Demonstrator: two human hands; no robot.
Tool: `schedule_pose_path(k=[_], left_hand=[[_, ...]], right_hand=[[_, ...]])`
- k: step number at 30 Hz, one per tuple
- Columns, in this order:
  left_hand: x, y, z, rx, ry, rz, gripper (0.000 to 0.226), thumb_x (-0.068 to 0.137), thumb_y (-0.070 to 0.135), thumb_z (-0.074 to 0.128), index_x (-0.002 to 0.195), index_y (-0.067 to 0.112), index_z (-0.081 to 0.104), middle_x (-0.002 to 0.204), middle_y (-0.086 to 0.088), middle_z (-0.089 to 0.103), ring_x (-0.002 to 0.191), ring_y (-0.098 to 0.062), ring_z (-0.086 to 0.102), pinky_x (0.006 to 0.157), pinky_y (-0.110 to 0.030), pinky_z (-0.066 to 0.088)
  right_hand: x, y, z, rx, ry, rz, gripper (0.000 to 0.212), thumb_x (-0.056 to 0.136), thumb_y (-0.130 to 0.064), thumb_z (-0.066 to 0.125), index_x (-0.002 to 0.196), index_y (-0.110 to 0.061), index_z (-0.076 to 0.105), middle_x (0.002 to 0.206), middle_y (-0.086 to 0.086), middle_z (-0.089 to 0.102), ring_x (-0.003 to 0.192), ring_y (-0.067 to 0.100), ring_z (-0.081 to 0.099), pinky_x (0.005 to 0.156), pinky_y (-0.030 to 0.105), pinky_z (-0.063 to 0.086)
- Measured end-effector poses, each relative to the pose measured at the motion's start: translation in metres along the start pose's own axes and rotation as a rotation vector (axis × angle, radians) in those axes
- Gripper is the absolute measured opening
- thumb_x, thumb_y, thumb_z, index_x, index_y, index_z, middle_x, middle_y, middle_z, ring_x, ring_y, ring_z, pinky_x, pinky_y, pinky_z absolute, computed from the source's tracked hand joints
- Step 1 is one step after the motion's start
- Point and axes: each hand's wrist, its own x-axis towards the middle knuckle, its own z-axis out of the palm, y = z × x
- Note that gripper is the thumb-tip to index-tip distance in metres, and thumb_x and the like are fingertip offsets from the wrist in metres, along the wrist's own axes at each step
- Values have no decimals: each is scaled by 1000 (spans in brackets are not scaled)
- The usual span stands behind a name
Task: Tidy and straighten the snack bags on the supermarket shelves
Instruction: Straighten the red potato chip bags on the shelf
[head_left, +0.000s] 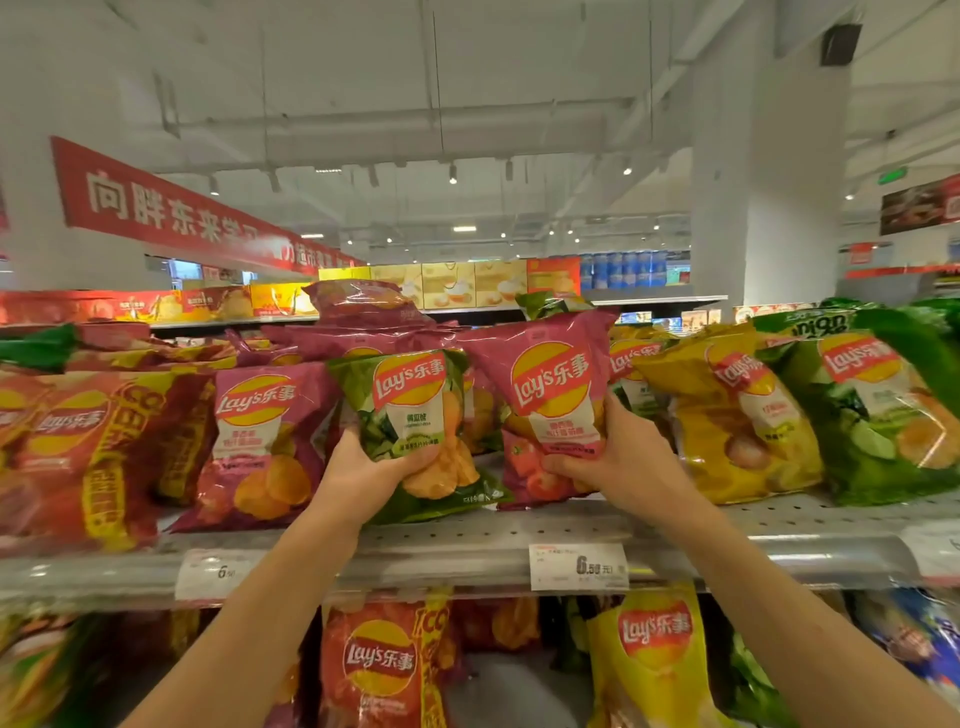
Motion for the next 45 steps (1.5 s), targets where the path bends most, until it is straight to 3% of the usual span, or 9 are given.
schedule_pose_path(k=[7, 13, 19, 23, 27, 32, 36, 38, 45], left_hand=[[3, 5, 25, 58, -11, 75, 77, 64, 32, 93, 126, 22, 49, 106, 12, 65, 98, -7, 62, 75, -21, 46], [2, 14, 83, 80, -151, 85, 90, 62, 40, 93, 132, 21, 42, 125, 5, 62, 118, -18, 58, 106, -43, 47], [-1, 20, 118, 94, -247, 84, 80, 66, 43, 90, 124, 20, 40, 126, 3, 60, 119, -19, 56, 103, -40, 48], [-6, 21, 130, 150, -297, 107, 86, 74, 44, 84, 134, 14, 31, 132, 2, 56, 118, -17, 53, 92, -31, 45], [-7, 20, 139, 236, -315, 116, 102, 76, 51, 80, 146, 9, 18, 140, -6, 53, 125, -24, 52, 100, -35, 46], [-12, 24, 135, 358, -391, 134, 87, 76, 63, 74, 139, 16, 37, 132, 0, 58, 119, -20, 56, 100, -39, 50], [-21, 17, 86, 583, -203, 301, 40, 96, 59, 48, 99, 22, 63, 95, 4, 71, 88, -17, 65, 84, -43, 56], [-34, 7, 50, 748, -35, 436, 46, 101, 53, 40, 79, 21, 65, 73, 6, 66, 72, -17, 63, 70, -40, 55], [-73, -33, -41, 1278, 231, 678, 34, 98, 40, 49, 73, 20, 61, 70, 3, 59, 67, -18, 54, 63, -35, 50]], right_hand=[[-20, 7, -31, -139, 219, 7, 79, 67, -70, 78, 126, -29, 47, 117, -4, 66, 103, 21, 66, 80, 47, 59], [-46, 35, -72, -99, 352, 117, 84, 61, -69, 81, 129, -32, 47, 115, -4, 69, 101, 27, 68, 81, 49, 58], [-62, 53, -96, -124, 416, 175, 80, 62, -60, 85, 124, -21, 52, 110, 6, 71, 97, 33, 67, 80, 53, 57], [-74, 58, -104, -139, 493, 146, 78, 63, -61, 83, 123, -23, 51, 108, 5, 71, 95, 33, 67, 76, 48, 57], [-83, 56, -112, -82, 536, 119, 83, 60, -62, 82, 126, -23, 51, 112, 0, 69, 99, 29, 67, 80, 45, 56], [-85, 34, -101, 54, 469, 97, 84, 55, -67, 80, 123, -25, 56, 104, -12, 69, 96, 18, 67, 78, 39, 55], [-77, 2, -76, 184, 440, 26, 84, 52, -71, 78, 123, -32, 56, 100, -28, 65, 90, -3, 62, 71, 21, 48], [-71, -17, -56, 245, 392, -3, 81, 51, -73, 77, 119, -36, 56, 101, -28, 65, 90, -9, 61, 73, 20, 50], [-36, -79, 37, 285, 126, -40, 78, 65, -63, 84, 126, -30, 50, 113, -15, 69, 105, 12, 67, 84, 33, 56]])
